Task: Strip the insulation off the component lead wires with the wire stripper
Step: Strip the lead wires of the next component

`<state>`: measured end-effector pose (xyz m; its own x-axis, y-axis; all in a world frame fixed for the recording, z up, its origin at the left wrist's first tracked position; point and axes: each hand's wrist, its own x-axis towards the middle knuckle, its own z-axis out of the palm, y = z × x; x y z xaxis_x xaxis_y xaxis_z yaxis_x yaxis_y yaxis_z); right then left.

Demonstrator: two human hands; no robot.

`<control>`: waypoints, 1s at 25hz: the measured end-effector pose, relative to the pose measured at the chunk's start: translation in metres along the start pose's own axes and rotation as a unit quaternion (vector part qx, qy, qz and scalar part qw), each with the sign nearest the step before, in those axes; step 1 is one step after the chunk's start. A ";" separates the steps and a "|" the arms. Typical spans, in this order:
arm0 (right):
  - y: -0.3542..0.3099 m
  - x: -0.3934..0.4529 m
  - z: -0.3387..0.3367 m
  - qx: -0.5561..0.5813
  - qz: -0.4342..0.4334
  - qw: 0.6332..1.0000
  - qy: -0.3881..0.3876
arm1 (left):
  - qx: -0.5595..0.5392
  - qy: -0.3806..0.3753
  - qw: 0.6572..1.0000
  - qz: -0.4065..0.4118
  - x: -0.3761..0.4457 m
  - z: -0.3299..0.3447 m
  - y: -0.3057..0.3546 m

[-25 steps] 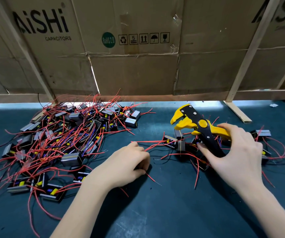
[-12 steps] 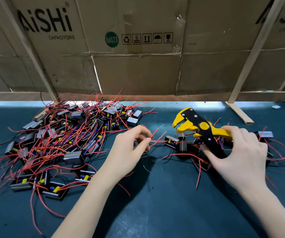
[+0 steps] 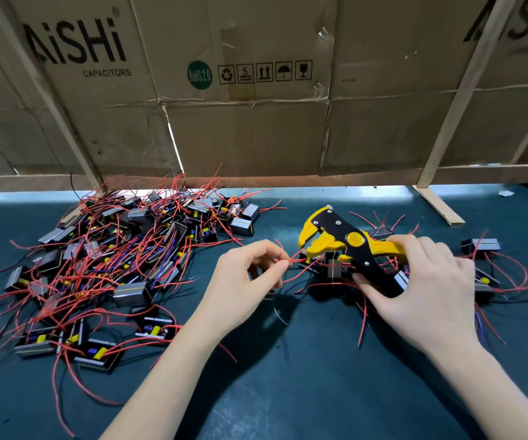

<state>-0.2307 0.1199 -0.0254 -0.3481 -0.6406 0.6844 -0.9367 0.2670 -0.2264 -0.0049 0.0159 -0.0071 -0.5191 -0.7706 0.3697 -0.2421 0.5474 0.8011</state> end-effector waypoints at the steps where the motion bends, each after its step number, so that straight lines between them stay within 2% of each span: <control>1: 0.000 0.000 0.000 0.001 -0.003 1.000 0.002 | 0.000 -0.002 1.000 -0.004 0.000 0.000 0.000; 19: 0.000 0.000 0.000 0.012 -0.032 0.999 0.024 | 0.002 -0.011 1.000 -0.023 0.000 0.002 0.001; 25: -0.004 -0.001 -0.005 0.022 0.005 0.999 0.033 | 0.005 -0.018 1.000 -0.018 -0.001 0.002 0.000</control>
<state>-0.2261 0.1229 -0.0221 -0.3553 -0.5881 0.7265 -0.9345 0.2400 -0.2628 -0.0062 0.0171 -0.0087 -0.5382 -0.7782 0.3236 -0.2700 0.5229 0.8085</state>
